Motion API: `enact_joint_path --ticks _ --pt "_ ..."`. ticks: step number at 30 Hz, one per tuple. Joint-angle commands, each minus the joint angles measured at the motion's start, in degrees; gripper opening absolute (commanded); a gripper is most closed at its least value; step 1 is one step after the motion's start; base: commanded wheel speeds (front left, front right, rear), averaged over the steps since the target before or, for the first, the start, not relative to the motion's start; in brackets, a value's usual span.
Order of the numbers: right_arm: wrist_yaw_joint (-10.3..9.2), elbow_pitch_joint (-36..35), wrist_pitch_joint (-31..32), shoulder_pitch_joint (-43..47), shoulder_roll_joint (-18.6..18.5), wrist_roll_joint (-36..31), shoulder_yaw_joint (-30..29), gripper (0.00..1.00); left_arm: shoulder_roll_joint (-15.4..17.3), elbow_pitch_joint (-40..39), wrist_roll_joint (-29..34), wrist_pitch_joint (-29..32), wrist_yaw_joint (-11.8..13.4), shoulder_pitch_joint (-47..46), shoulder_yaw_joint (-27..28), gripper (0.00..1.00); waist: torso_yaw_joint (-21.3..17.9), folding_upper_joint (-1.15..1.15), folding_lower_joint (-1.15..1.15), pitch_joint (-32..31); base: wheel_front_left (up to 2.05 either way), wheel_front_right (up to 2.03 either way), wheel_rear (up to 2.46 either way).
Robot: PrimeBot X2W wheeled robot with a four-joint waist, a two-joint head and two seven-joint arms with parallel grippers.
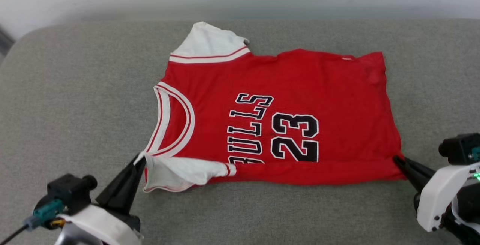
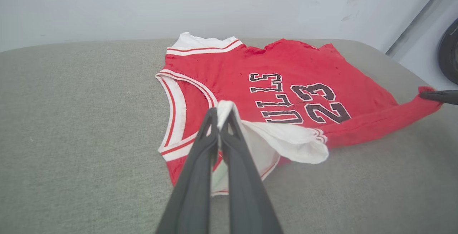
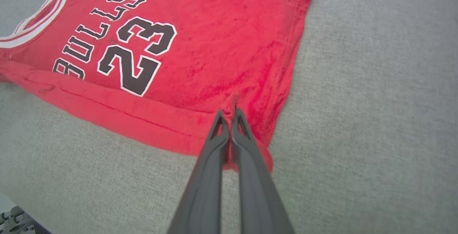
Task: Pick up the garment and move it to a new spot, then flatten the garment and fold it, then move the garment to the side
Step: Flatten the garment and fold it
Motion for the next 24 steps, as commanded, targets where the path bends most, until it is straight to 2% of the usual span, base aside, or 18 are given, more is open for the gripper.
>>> enact_joint_path --ticks 1,11,21,22,23,24 --pt "-0.02 0.5 1.7 -2.8 0.2 -1.3 0.0 0.0 0.5 1.3 0.8 0.5 -0.6 -4.1 0.3 0.0 -0.4 0.0 -0.01 4.3 0.0 0.0 0.0" --pt "-0.02 4.5 4.7 -11.1 1.9 -4.3 1.3 0.0 -0.5 9.1 2.9 1.2 -2.4 -15.9 -1.1 0.0 -0.4 0.0 -0.01 9.6 0.0 0.0 0.0" --pt "-0.02 9.2 3.4 -14.8 3.5 -6.6 1.5 0.0 -2.9 20.8 4.4 0.0 -3.2 -23.2 -3.0 0.0 -0.2 0.0 -0.01 10.6 0.0 0.0 0.0" --pt "-0.02 9.8 3.3 -14.9 3.8 -6.9 1.8 0.0 -3.1 22.2 4.8 0.2 -3.3 -23.7 -3.6 0.05 -0.3 0.0 -0.01 10.5 0.0 0.0 0.0" --pt "-0.02 10.5 3.4 -15.0 4.1 -6.9 1.7 0.0 -3.3 23.4 5.3 0.2 -3.2 -24.2 -4.1 0.47 -0.3 0.0 -0.01 10.4 0.0 0.0 0.0" --pt "-0.03 11.1 3.3 -15.2 4.3 -7.2 1.7 0.03 -3.7 24.7 5.4 0.1 -3.0 -24.5 -4.3 1.0 -0.4 0.0 -0.01 10.2 0.0 0.0 0.0"
